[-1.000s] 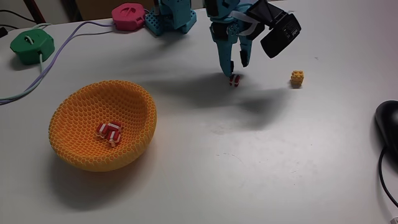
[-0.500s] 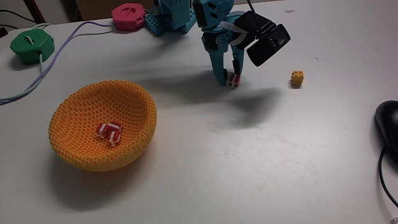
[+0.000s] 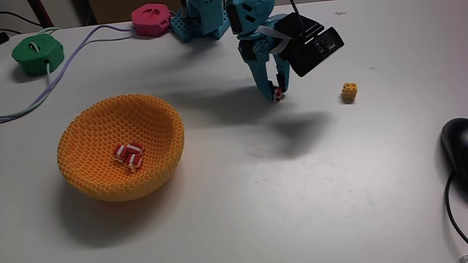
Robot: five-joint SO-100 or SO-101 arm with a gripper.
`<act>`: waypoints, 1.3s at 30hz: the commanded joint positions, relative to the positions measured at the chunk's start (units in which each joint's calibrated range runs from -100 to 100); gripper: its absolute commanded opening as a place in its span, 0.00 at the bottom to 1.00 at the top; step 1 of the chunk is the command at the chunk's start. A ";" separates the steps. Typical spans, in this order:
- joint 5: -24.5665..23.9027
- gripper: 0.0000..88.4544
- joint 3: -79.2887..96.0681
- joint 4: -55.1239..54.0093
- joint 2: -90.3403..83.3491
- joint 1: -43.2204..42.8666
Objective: Place cube pieces into the yellow basket
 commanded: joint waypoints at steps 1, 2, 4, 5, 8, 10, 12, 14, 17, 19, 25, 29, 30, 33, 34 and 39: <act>-0.39 0.06 -0.65 1.66 -1.11 -0.01; -0.34 0.06 -0.65 1.92 -1.11 -0.01; 0.29 0.03 -1.51 3.22 -1.20 0.27; 1.07 0.01 -3.63 5.57 -1.20 0.83; 8.25 0.00 -21.45 23.38 -1.01 5.21; 13.68 0.00 -38.59 37.45 0.79 10.61; 17.09 0.00 -50.91 46.31 0.79 18.54; 19.98 0.00 -58.81 49.70 0.69 27.95; 23.39 0.00 -62.08 48.92 1.07 42.30; 25.49 0.01 -58.81 44.92 1.17 49.76; 30.38 0.32 -50.82 37.63 2.40 52.92; 30.77 0.33 -48.31 34.76 3.34 50.78; 30.18 0.32 -48.22 34.84 3.34 49.85; 30.09 0.31 -48.22 36.50 2.40 44.63; 29.69 0.30 -47.45 37.63 1.92 42.77; 27.79 0.29 -42.05 36.67 1.26 39.50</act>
